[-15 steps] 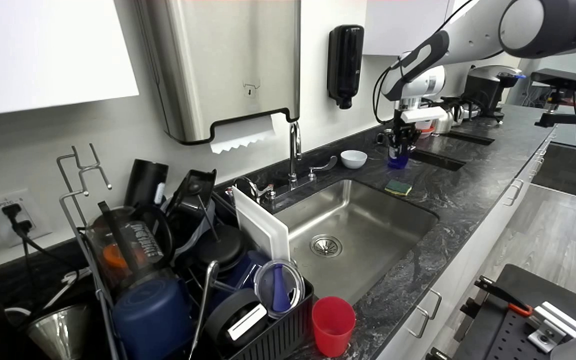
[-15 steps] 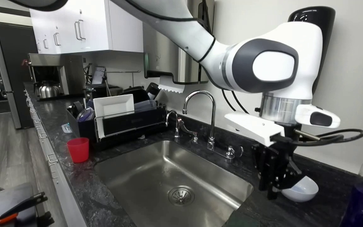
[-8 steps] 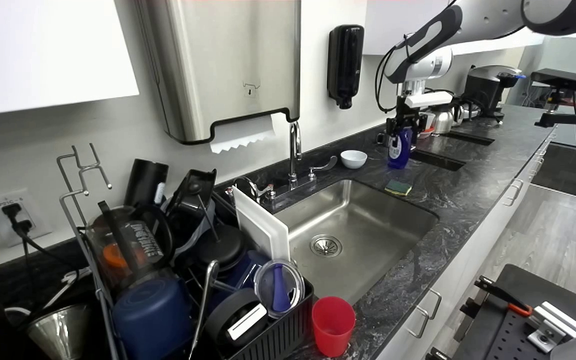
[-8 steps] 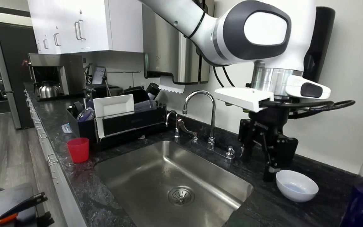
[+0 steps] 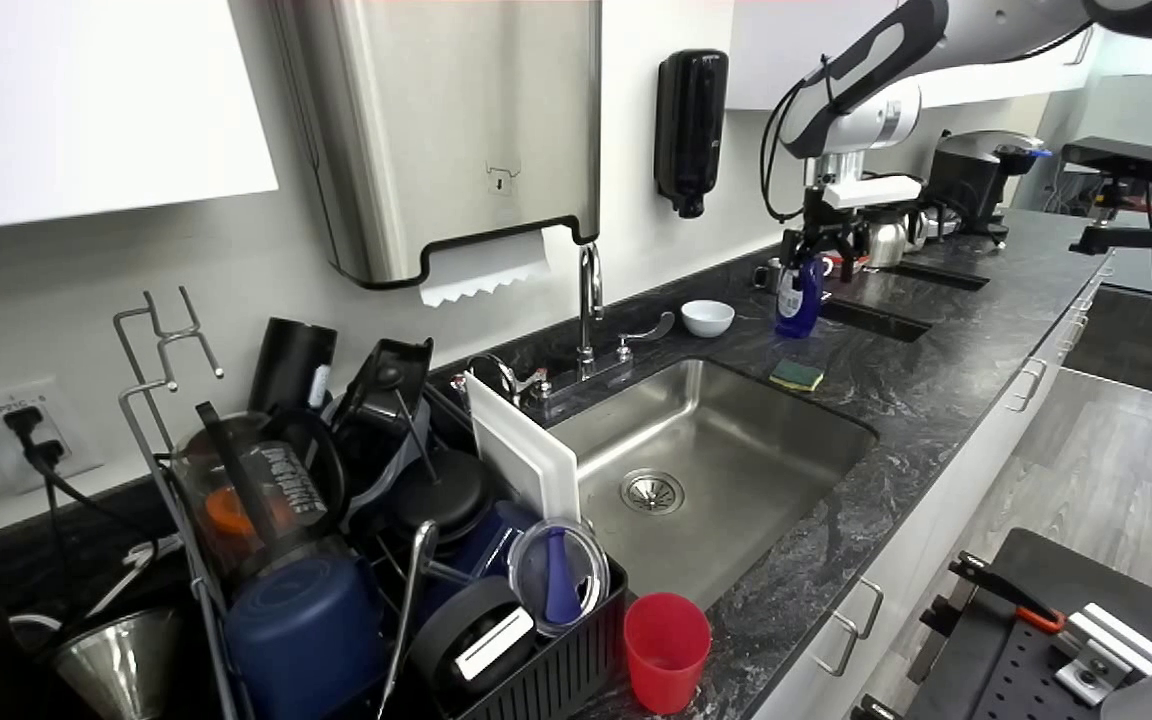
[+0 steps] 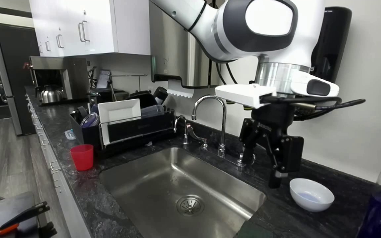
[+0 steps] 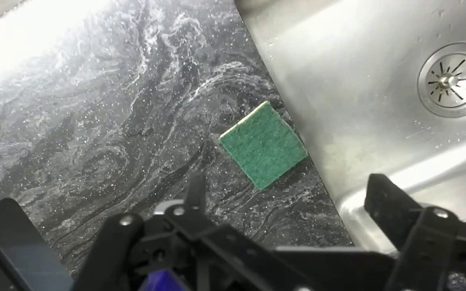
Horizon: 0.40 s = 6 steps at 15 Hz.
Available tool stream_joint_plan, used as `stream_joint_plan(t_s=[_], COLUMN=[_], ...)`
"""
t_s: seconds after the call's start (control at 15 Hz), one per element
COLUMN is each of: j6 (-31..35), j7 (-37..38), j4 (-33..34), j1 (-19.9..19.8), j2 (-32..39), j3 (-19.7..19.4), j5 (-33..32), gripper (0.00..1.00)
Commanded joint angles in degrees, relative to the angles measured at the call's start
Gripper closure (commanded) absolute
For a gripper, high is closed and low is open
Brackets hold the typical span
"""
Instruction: Use the sponge to wipe the countertop
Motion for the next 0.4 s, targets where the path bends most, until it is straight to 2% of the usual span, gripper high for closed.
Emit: stream_joint_plan(t_s=[0.0, 0.13, 0.2, 0.33], j6=[0.47, -0.86, -0.78, -0.89], j7=[0.28, 0.31, -0.14, -0.15], j4=[-5.81, -7.75, -4.29, -5.93], j1=[0.76, 0.86, 0.2, 0.28], j2=[-4.36, -5.8, -3.24, -4.42], j3=[-0.6, -0.9, -0.49, -0.64], j5=[-1.61, -2.54, -1.14, -1.45], gripper=[0.0, 0.0, 0.0, 0.0])
